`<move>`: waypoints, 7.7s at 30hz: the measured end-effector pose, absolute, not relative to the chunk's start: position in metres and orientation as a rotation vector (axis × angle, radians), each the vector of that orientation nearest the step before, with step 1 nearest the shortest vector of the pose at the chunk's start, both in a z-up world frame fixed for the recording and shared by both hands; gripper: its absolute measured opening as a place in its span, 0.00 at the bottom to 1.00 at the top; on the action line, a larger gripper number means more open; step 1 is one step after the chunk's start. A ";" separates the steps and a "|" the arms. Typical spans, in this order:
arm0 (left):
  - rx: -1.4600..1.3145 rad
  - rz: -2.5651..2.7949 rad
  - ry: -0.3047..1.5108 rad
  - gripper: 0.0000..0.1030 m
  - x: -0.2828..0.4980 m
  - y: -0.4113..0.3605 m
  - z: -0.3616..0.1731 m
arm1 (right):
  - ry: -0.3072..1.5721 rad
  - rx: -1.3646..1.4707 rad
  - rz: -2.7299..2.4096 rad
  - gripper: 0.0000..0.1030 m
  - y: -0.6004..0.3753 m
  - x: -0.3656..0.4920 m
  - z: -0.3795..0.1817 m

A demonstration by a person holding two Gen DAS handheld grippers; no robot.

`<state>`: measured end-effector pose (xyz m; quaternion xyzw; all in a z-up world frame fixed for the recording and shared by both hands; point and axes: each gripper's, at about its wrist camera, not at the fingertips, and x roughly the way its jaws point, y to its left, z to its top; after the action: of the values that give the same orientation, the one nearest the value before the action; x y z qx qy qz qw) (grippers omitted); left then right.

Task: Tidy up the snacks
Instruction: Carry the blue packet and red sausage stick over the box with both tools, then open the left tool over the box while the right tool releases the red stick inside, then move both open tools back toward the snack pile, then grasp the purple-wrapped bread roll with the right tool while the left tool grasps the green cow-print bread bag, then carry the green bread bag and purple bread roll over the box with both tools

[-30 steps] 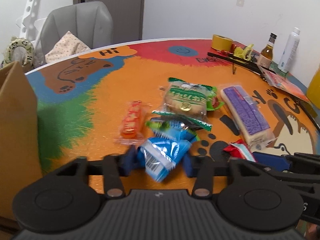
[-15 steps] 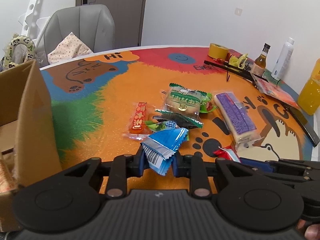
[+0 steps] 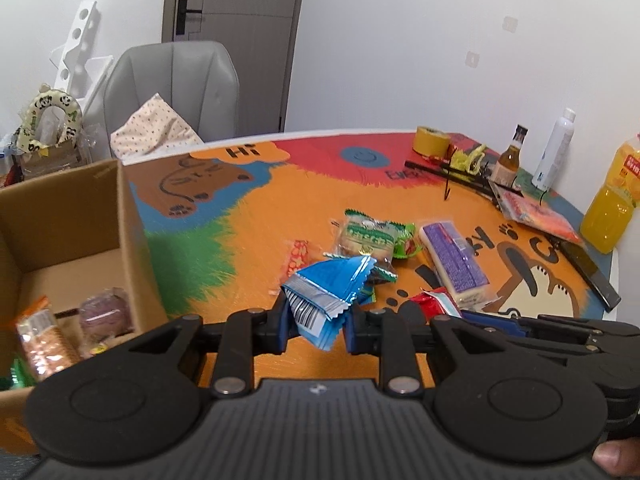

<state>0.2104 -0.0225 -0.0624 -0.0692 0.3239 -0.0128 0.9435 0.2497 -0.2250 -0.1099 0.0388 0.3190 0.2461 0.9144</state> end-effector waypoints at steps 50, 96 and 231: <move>-0.249 0.252 0.584 0.31 0.155 0.133 -0.029 | 0.546 -0.046 0.778 0.19 -0.061 0.237 -0.054; -0.284 0.103 0.673 0.87 0.160 0.075 -0.028 | 0.686 0.086 0.580 0.85 -0.171 0.237 -0.073; -0.195 0.081 0.576 0.47 0.193 0.040 -0.009 | 0.548 0.108 0.549 0.25 -0.189 0.255 -0.066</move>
<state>0.1926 0.0395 -0.0090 -0.0962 0.2835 0.0400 0.9533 0.2546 -0.1886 -0.0662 0.0525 0.2671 0.2678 0.9242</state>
